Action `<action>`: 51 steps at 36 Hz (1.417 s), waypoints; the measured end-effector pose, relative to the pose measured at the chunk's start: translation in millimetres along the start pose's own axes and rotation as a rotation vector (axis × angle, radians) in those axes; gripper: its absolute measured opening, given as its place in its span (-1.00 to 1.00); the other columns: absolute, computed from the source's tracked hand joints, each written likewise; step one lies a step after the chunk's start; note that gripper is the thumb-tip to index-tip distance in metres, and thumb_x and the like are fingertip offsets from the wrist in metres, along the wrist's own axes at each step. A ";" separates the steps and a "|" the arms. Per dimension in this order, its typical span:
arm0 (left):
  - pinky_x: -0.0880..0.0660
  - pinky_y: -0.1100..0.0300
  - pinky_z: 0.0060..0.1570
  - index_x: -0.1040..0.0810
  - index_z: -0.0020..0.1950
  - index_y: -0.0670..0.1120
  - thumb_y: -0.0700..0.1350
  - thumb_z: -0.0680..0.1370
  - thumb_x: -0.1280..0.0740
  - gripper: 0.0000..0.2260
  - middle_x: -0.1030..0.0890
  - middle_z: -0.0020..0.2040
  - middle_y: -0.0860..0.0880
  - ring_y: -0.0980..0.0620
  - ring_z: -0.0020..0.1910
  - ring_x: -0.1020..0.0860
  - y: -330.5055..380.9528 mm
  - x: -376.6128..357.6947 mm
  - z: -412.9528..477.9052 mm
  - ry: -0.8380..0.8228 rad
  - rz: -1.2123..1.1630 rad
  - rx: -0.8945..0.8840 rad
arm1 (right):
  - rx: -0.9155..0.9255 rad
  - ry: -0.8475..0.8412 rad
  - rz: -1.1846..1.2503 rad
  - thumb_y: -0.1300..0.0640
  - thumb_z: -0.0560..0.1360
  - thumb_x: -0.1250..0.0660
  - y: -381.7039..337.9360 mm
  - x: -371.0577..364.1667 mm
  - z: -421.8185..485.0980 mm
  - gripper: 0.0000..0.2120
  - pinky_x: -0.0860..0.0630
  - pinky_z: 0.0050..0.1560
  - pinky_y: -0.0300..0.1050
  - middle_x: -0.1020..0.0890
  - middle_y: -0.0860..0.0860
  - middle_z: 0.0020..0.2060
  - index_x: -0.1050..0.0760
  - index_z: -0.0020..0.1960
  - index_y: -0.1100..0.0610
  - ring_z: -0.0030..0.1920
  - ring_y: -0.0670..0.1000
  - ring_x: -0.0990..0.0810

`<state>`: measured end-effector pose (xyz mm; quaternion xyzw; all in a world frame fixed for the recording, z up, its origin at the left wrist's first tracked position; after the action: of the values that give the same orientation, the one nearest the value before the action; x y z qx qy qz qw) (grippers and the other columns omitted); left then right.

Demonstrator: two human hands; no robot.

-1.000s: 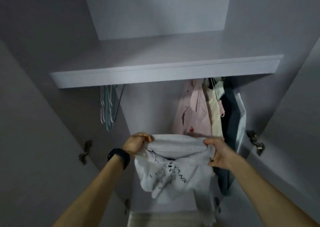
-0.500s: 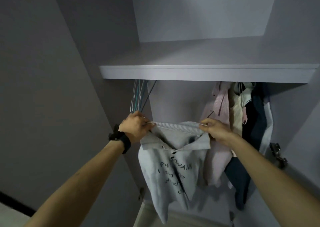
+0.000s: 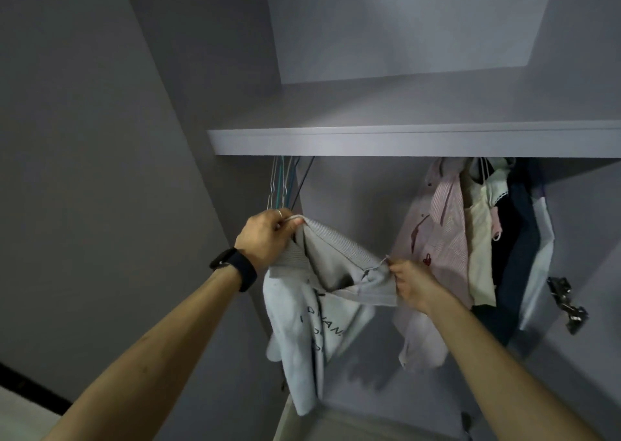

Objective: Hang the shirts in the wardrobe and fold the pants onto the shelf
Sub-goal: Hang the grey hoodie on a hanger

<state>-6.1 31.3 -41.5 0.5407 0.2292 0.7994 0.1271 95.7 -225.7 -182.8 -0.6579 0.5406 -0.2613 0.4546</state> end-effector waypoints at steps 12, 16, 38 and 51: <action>-0.39 0.48 -0.21 -0.61 -0.09 -0.03 0.11 0.63 -0.31 -0.75 -0.65 -0.20 0.02 0.12 -0.17 -0.58 -6.0 5.4 7.5 0.011 -0.110 -0.019 | 0.683 0.167 -0.764 -0.26 0.47 -0.42 1.9 -77.3 -40.2 -0.55 -0.53 0.16 -0.06 -0.62 -0.07 0.14 -0.59 0.24 -0.02 0.12 -0.03 -0.60; -0.38 0.49 -0.22 -0.62 -0.08 0.02 0.12 0.63 -0.29 -0.76 -0.62 -0.20 0.11 0.22 -0.14 -0.57 -10.7 12.0 6.5 0.008 -0.094 -0.054 | 0.633 0.163 -0.905 -0.22 0.50 -0.38 -2.2 -99.4 -29.4 -0.55 -0.52 0.16 -0.03 -0.61 -0.08 0.12 -0.51 0.31 -0.05 0.17 0.02 -0.58; -0.37 0.02 0.24 -0.51 0.31 -0.06 -0.06 0.66 -0.14 -0.72 -0.56 0.27 -0.07 -0.13 0.30 -0.45 -114.8 21.0 -38.6 -0.205 0.809 0.084 | 0.619 0.269 -1.277 0.12 0.61 -0.16 -59.4 -103.0 -6.7 -0.90 -0.38 -0.14 0.01 -0.67 0.22 0.00 -0.43 0.08 0.05 0.05 0.31 -0.59; 0.60 -0.35 0.28 -0.54 0.35 0.11 0.07 0.64 -0.11 -0.66 -0.07 0.64 -0.13 -0.24 0.60 0.21 -93.4 52.9 -47.4 0.005 1.051 0.172 | 0.586 -0.091 -1.402 -0.19 0.59 -0.24 -36.5 -165.1 -1.0 -0.66 -0.51 0.19 -0.03 -0.59 -0.05 0.23 -0.46 0.30 -0.08 0.26 0.10 -0.54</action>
<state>-74.3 124.8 -60.6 0.5893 -0.0076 0.7349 -0.3355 66.1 -69.3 -125.8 -0.7098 -0.1146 -0.5944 0.3602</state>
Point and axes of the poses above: each hand's wrist, its own z-axis towards the middle knuckle, its own x-axis out of the back of the hand, y = z × x, the point moved 5 cm from there along z, towards the middle knuckle
